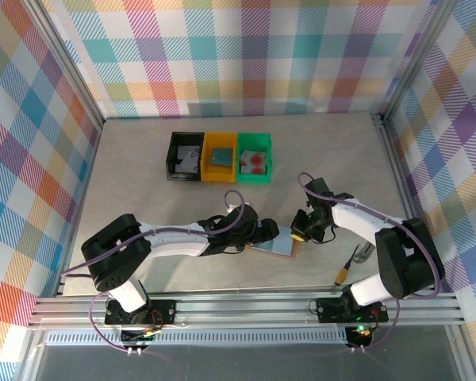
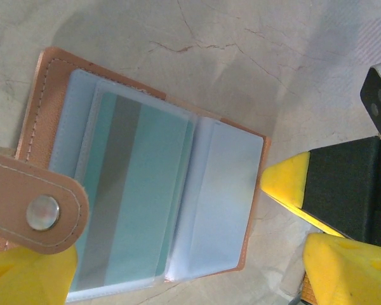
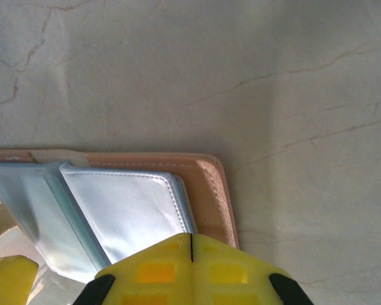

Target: Take the credit cards out of the card holder

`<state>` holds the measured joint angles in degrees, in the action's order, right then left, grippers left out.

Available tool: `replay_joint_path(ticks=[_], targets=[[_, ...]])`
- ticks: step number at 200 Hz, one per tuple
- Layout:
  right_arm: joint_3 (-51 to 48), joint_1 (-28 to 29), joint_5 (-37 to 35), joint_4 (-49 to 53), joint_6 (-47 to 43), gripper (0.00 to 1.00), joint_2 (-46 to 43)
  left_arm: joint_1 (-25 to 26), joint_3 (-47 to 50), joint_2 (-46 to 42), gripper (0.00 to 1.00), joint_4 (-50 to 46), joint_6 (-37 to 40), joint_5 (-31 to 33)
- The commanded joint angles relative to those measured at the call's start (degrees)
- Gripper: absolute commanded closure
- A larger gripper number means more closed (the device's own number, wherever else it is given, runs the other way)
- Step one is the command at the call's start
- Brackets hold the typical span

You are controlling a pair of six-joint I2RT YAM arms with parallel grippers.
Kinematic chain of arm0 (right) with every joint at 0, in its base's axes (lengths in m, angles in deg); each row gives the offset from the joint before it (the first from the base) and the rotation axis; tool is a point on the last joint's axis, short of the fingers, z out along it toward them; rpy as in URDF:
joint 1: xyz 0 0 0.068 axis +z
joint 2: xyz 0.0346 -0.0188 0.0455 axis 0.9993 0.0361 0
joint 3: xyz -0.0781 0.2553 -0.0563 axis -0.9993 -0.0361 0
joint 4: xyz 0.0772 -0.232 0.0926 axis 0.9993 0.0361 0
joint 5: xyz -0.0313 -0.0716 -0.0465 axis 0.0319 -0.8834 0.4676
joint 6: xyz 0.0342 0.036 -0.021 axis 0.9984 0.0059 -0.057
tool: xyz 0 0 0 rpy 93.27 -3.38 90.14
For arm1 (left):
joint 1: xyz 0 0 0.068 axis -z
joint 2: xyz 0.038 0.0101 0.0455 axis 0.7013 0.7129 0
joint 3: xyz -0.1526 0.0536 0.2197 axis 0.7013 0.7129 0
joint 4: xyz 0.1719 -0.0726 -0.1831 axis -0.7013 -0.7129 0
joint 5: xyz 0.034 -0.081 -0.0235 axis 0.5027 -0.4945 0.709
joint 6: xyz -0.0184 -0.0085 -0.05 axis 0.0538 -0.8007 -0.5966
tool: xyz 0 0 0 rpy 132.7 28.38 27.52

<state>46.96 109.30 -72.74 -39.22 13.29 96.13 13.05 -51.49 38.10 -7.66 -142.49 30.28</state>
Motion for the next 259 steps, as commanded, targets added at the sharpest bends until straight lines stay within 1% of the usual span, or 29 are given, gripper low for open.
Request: replay_joint_path(ticks=[1, 113, 143, 201, 230, 259], targets=[[-0.20, 0.26, 0.43, -1.39, 0.62, 1.00, 1.36, 0.60, 0.58, 0.82, 0.08, 1.52, -0.64, 0.53], [-1.19, 0.26, -1.70, -2.54, 0.84, 1.00, 4.58, 0.61, 1.01, 2.36, 0.09, 3.38, -1.00, -0.09], [-1.09, 0.26, -1.87, -2.28, 0.71, 1.00, 4.52, 0.61, 0.34, 2.24, 0.09, 1.45, 0.41, 0.42], [-1.24, 0.26, -1.87, -2.33, 0.29, 1.00, 4.45, 0.60, -2.65, -0.27, 0.09, -7.55, 7.18, 4.55], [-1.02, 0.26, -1.61, -2.46, 0.40, 1.00, 4.43, 0.61, -2.78, 0.04, 0.09, -7.11, 7.45, 3.79], [-1.05, 0.26, -1.37, -2.57, 0.40, 1.00, 4.40, 0.60, -2.09, -0.10, 0.09, -4.58, 5.99, 2.48]])
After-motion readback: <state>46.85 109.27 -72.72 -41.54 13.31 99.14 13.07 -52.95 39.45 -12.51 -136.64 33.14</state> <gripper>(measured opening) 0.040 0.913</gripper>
